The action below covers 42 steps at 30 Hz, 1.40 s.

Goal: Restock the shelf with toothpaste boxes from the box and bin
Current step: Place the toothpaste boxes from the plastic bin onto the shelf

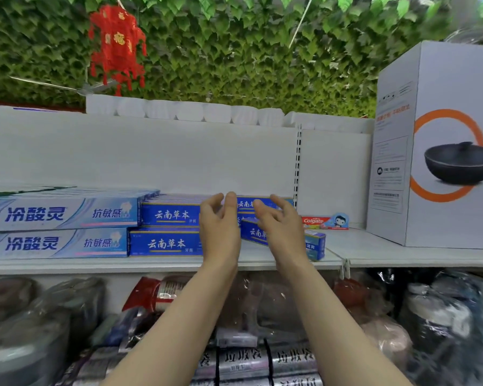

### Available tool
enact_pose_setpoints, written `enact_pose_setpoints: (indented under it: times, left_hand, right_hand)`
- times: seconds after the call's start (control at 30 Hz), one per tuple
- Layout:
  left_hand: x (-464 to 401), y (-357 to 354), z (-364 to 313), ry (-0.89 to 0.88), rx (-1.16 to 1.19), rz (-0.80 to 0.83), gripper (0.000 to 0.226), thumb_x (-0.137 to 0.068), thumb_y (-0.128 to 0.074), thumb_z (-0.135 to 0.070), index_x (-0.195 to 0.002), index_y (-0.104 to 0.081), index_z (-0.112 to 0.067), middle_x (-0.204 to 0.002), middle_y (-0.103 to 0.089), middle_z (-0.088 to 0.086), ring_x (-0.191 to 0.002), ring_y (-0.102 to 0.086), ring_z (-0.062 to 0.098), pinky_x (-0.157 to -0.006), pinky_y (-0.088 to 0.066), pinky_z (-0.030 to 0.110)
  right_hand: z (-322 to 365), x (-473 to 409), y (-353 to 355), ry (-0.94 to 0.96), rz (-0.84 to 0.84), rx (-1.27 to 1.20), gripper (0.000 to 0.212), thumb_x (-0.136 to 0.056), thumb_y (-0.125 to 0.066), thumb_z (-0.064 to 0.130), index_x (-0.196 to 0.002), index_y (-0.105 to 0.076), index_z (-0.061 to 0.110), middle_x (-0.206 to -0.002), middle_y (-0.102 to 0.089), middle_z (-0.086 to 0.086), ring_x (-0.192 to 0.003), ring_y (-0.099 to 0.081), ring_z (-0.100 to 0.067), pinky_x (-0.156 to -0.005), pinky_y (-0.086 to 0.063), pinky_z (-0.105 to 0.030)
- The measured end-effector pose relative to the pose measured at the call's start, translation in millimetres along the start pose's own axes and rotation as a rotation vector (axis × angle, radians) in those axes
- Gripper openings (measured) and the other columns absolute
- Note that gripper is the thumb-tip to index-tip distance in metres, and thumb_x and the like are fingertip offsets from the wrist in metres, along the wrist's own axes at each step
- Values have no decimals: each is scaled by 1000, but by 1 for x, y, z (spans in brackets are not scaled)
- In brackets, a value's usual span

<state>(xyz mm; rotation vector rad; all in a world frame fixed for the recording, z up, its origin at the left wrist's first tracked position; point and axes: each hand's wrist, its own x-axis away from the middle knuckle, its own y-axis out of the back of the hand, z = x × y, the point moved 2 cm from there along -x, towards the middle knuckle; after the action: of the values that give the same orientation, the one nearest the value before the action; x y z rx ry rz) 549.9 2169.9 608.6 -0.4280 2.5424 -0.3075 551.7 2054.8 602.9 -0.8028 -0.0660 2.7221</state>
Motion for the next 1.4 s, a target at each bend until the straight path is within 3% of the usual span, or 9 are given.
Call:
enact_pose_setpoints:
  times: [0.17,0.33,0.47,0.63,0.83,1.03,1.13,1.3,1.4]
  left_hand:
    - [19,-26,14,1,32,68,32,-98,-60,-35,-121,-60,-12,-106,-64,-10,-93,-58,-6,-71,-42,2]
    - [27,-38,26,56,58,62,32,-97,-62,-34,-119,-59,-10,-115,-64,-2,-99,-60,5,-73,-44,7]
    - [33,-40,32,73,20,66,30,-98,-61,-34,-118,-59,-11,-112,-64,-3,-95,-60,0,-71,-43,4]
    - [38,-34,28,41,-24,89,29,-99,-59,-36,-119,-59,-16,-107,-63,-12,-94,-56,-9,-70,-41,3]
    - [28,-18,15,-132,-77,23,30,-97,-62,-36,-120,-55,-18,-122,-58,-2,-113,-56,10,-87,-44,13]
    - [16,9,2,-238,-178,-132,45,-94,-66,-36,-133,-50,-19,-136,-41,-2,-130,-38,12,-106,-31,25]
    - [11,27,1,-264,-262,-206,54,-93,-66,-38,-140,-48,-18,-155,-30,5,-145,-22,16,-107,-18,20]
    - [-1,58,2,-226,-366,-296,65,-91,-67,-42,-145,-43,-16,-163,-18,3,-149,-14,17,-117,-19,39]
    - [-6,74,2,-222,-390,-316,66,-92,-66,-44,-147,-41,-17,-164,-16,2,-151,-11,18,-119,-17,44]
  right_hand:
    - [10,6,57,251,-355,337,36,-85,-78,35,-118,-65,27,-108,-65,14,-109,-57,-9,-89,-44,-25]
    - [-18,3,96,96,-367,659,39,-81,-79,38,-116,-72,22,-117,-68,-4,-117,-53,-25,-94,-29,-23]
    - [-23,8,98,34,-310,658,39,-82,-81,30,-119,-70,23,-111,-70,-2,-107,-61,-24,-92,-48,-36]
    - [-9,14,106,16,-441,591,34,-82,-81,32,-114,-72,27,-103,-70,-1,-101,-64,-23,-86,-47,-32]
    - [15,22,105,131,-512,309,25,-82,-80,30,-106,-73,32,-86,-65,9,-89,-63,-12,-80,-44,-25]
    - [9,9,69,120,-262,74,22,-80,-83,20,-94,-73,33,-90,-76,3,-90,-72,-14,-87,-57,-34]
    - [3,6,43,80,-101,-4,25,-83,-80,11,-103,-72,24,-93,-77,-4,-83,-72,-13,-78,-56,-25]
    - [-5,0,6,34,55,-4,31,-85,-79,12,-114,-73,17,-89,-72,3,-94,-69,-9,-80,-52,-16]
    - [-6,-7,-13,33,109,15,31,-86,-78,11,-116,-73,18,-84,-66,9,-83,-64,9,-71,-47,-7]
